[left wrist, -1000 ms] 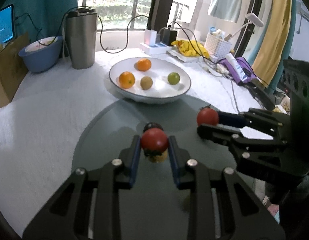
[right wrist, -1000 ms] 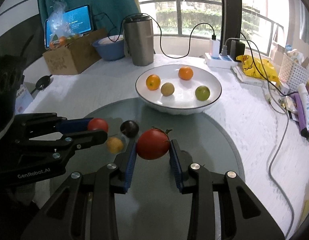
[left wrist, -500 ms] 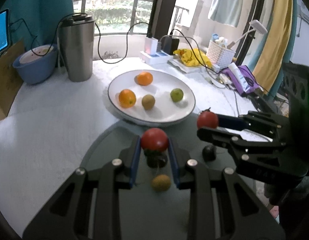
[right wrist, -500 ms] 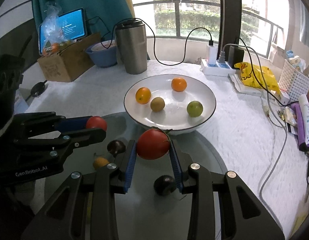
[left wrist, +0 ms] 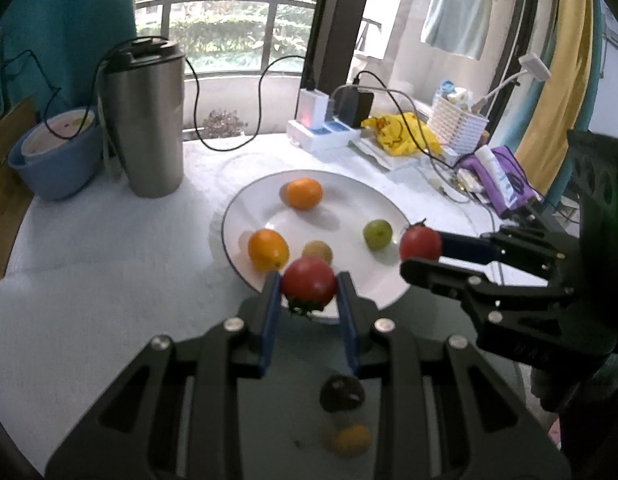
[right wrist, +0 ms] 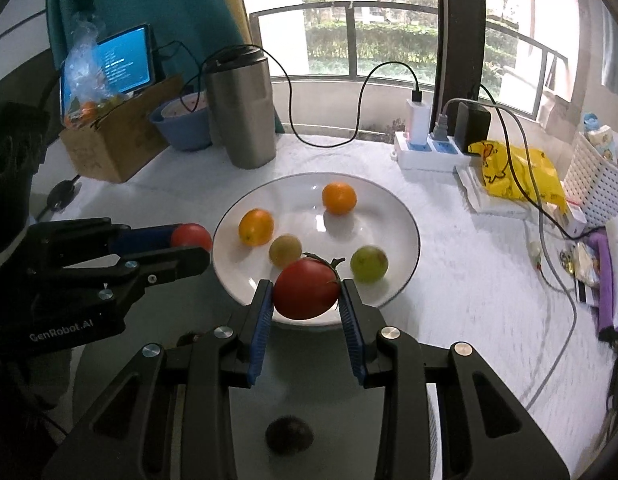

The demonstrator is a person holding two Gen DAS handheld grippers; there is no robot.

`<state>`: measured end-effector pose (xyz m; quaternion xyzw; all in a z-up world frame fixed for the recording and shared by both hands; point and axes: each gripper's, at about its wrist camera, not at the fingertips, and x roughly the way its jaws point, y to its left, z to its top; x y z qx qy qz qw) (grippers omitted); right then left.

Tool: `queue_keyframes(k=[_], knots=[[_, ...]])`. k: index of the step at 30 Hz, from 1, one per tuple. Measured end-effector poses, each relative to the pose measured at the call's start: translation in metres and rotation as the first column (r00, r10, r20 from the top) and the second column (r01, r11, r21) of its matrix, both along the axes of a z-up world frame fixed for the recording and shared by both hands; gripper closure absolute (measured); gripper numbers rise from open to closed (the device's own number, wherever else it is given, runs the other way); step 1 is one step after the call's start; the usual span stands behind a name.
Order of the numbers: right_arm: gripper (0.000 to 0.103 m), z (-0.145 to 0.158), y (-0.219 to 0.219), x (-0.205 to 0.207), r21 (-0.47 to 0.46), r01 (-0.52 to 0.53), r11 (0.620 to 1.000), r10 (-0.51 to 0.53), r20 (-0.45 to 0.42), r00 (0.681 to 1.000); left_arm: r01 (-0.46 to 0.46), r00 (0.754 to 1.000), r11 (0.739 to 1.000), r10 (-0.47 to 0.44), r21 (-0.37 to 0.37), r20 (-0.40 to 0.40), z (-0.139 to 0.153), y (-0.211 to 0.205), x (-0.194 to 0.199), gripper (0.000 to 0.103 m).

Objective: Organize fruits
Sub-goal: 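Carry both red tomatoes into the white bowl and open both tools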

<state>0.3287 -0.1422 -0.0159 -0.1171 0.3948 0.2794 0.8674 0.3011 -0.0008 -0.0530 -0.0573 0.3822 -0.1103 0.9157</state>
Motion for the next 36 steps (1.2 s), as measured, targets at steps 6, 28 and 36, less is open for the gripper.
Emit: queue_keyframes(k=[6,28,36], knots=[[0.067,-0.001,0.001,0.024,-0.002,0.009,1.000,-0.009,0.002,1.000,-0.004,1.000,1.000,0.004,0.003,-0.008,-0.003,0.004,0.022,0.074],[0.067,-0.032,0.009,0.101,-0.013,0.085,0.996,-0.085,-0.026,0.996,0.002,0.997,1.000,-0.002,-0.002,-0.082,-0.027,0.013,0.110,0.074],[0.067,-0.041,0.009,0.106,-0.029,0.098,0.995,-0.100,-0.040,0.994,0.006,0.992,1.000,-0.007,-0.001,-0.123,-0.035,0.017,0.119,0.073]])
